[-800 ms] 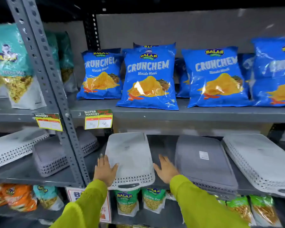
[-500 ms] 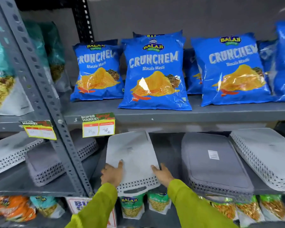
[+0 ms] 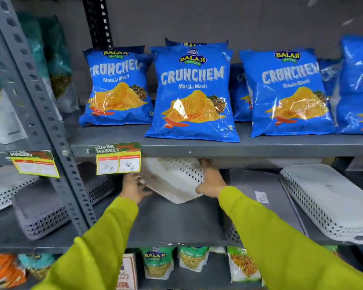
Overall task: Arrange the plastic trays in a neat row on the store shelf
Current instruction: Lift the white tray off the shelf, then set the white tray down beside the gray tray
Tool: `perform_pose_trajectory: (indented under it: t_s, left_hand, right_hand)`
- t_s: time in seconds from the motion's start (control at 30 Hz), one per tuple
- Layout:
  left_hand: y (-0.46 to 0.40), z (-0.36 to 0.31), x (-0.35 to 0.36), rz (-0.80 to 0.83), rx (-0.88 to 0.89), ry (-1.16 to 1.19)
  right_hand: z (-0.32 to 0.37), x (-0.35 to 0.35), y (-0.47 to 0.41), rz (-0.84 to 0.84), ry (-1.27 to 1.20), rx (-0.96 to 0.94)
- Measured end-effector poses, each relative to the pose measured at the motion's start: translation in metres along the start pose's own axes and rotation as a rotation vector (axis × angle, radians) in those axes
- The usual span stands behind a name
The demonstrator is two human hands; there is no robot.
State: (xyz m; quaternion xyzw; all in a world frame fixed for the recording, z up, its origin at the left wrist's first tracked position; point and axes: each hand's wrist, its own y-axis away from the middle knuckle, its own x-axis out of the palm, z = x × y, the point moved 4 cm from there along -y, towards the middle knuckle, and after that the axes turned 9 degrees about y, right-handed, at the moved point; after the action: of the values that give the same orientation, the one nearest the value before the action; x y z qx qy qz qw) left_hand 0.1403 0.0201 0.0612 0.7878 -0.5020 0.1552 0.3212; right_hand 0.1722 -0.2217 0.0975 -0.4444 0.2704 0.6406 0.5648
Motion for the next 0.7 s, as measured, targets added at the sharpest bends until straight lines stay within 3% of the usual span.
perform_pose_trajectory:
  t_s: [0.13,0.3,0.4,0.5,0.6,0.67,0.7]
  left_hand:
    - [-0.021,-0.024,-0.041,-0.036,-0.089,0.144]
    - [-0.011,0.002,-0.076,-0.097,-0.143,-0.264]
    - [-0.051,0.027,-0.123,-0.351,-0.107,-0.553]
    - [-0.032,0.03,-0.118,-0.49,-0.039,-0.729]
    - [-0.007,0.033,-0.089,-0.559,0.058,-1.02]
    - [0.005,0.036,-0.049,-0.578,0.192,-1.38]
    - [0.009,0.042,-0.02,-0.508,0.3,-1.559]
  right_hand:
    - [0.019,0.025,0.021,-0.076,0.393,-0.201]
    - [0.001,0.072,0.047,0.0,0.509,-0.278]
    - [-0.005,0.101,0.058,0.097,0.583,-0.378]
    - [-0.017,0.111,0.066,0.313,0.581,-0.317]
    - [-0.034,0.084,0.063,0.021,0.523,-0.408]
    - [-0.065,0.051,0.06,-0.131,0.506,-0.329]
    - [-0.087,0.035,0.06,-0.19,0.498,-0.243]
